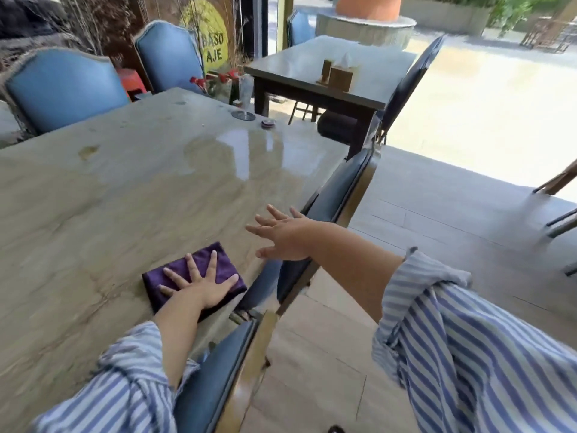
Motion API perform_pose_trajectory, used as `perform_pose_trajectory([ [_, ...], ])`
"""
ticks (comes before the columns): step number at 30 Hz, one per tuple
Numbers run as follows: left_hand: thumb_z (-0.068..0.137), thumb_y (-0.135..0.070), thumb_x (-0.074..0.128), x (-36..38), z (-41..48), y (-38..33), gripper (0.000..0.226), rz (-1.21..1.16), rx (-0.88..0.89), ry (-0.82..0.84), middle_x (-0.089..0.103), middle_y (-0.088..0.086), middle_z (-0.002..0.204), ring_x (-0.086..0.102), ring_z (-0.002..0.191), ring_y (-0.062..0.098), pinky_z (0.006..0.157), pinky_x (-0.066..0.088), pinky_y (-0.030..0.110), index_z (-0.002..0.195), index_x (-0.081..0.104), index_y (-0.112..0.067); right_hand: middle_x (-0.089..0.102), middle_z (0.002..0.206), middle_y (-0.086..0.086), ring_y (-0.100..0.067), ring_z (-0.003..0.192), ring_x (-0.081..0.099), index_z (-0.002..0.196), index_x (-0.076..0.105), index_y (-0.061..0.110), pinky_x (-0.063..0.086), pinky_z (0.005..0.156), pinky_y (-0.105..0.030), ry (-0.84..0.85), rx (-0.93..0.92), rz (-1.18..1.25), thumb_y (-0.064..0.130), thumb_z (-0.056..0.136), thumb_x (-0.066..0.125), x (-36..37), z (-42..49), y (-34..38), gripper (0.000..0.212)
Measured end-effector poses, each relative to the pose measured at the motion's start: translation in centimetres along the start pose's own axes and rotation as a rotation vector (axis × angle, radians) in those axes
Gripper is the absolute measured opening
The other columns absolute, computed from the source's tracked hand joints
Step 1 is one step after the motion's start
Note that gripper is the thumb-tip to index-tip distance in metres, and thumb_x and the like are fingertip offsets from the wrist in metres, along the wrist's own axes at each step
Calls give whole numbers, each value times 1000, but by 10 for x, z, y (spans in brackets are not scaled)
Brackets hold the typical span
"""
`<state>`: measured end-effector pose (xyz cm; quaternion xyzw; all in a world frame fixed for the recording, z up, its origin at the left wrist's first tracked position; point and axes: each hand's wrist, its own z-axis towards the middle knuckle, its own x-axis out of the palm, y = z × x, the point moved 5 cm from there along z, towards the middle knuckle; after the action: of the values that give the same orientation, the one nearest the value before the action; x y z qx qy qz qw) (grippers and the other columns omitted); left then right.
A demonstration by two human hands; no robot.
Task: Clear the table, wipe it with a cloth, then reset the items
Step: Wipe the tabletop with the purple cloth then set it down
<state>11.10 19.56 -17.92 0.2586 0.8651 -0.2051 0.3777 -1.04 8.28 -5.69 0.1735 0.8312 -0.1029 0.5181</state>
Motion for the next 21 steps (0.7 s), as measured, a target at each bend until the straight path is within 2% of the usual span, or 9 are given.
perform_pose_trajectory([
  [10,81,-78,24,-30,64,-78,83,-61,-150,-44,-40,4,149,-32,131,52,106,-9,68,140,-24,-45,-3,159,2,-23,145,-14,149,2,28,-4,115,-53,-23,-177,-50,52,96,28,-70,67,-154,64],
  [21,82,-76,30,-93,184,-216,84,-145,-136,-64,-43,3,147,-36,130,51,104,-11,69,141,-22,-46,-1,159,2,-24,145,-11,150,7,27,5,116,-56,107,-195,52,53,95,30,-90,187,-328,65],
])
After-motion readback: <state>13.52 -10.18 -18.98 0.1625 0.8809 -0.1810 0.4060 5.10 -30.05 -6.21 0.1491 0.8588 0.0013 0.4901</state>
